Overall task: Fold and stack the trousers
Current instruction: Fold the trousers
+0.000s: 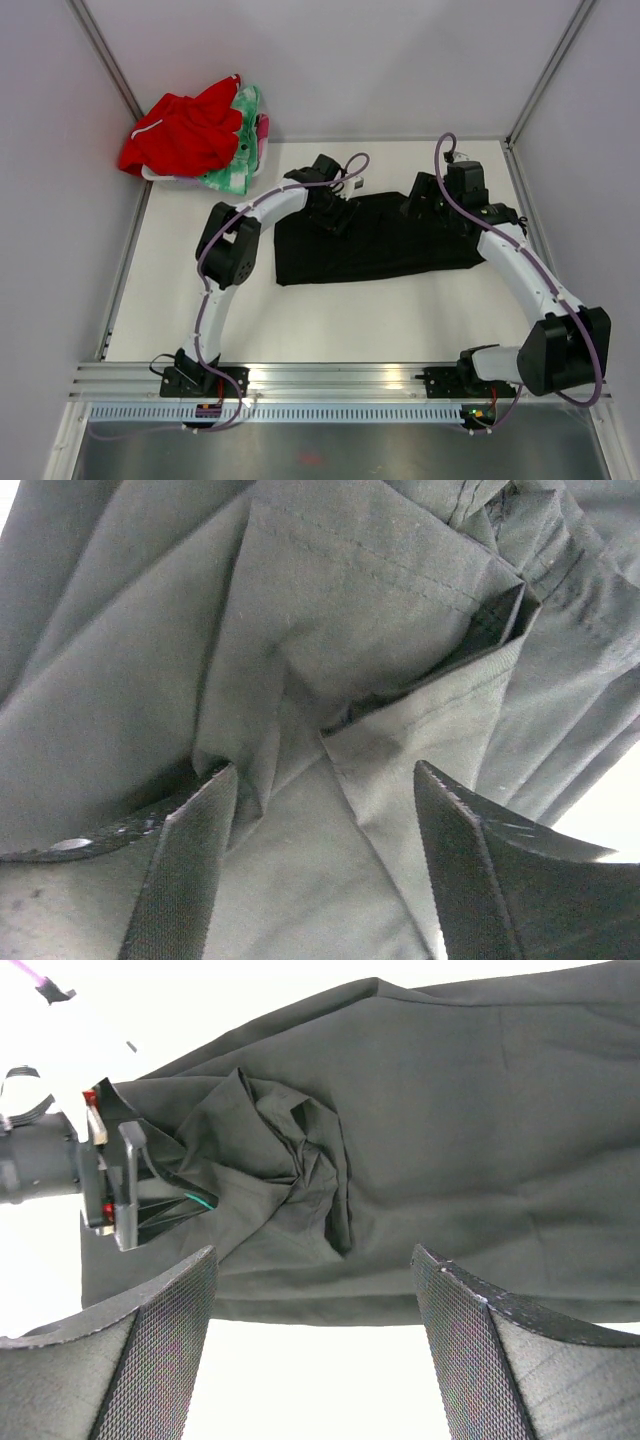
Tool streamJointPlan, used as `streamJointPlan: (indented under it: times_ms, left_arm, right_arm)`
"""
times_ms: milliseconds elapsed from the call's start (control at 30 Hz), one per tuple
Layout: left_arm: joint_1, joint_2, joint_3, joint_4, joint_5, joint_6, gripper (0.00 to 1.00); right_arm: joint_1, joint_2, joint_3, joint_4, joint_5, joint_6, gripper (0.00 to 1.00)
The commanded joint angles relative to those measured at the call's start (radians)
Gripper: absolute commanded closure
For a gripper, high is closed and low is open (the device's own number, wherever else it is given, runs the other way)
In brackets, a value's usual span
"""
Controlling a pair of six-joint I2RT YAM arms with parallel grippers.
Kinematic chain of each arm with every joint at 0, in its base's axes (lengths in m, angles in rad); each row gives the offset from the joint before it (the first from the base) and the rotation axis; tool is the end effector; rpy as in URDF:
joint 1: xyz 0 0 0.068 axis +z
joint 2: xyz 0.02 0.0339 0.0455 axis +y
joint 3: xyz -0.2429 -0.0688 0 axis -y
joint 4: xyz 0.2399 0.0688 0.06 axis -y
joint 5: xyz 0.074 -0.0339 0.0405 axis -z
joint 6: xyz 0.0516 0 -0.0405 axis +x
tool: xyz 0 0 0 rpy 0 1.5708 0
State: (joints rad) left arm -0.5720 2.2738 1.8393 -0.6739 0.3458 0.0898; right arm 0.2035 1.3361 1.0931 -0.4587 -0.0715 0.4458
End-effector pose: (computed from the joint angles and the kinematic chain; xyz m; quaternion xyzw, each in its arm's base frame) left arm 0.3896 -0.2716 0.1426 0.3488 0.8941 -0.2165 0.1792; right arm 0.2996 0.0656 0.2693 0.0946 0.9017 0.1649 0.3884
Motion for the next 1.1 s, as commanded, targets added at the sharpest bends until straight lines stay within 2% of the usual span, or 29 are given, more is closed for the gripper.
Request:
streamJointPlan:
  times_ms: [0,233,367,533,833,1067]
  left_arm:
    - [-0.008,-0.112,-0.031,0.066,-0.051,-0.117,0.22]
    - [-0.011,-0.267,-0.074,0.099,-0.06,-0.223,0.2]
    - [-0.023,-0.342,-0.173,0.14,-0.102,-0.28,0.2]
    - [-0.063,-0.39,-0.308,0.209,-0.102,-0.323,0.21]
    - [-0.088,-0.271,-0.354,0.306,-0.174,-0.377,0.24]
    - [-0.089,-0.159,-0.276,0.335,-0.179,-0.348,0.26]
  right_arm:
    - [-0.001,-0.092,-0.009,-0.001,0.022,0.03,0.15]
    - [-0.001,-0.201,-0.018,-0.08,0.065,-0.027,0.12]
    - [-0.001,-0.258,-0.051,-0.074,0.075,-0.032,0.1]
    - [-0.003,-0.276,-0.076,-0.063,0.015,-0.03,0.09]
    - [-0.004,-0.224,-0.068,-0.009,-0.013,-0.036,0.08]
    - [-0.003,-0.222,-0.075,0.026,-0.025,-0.035,0.07]
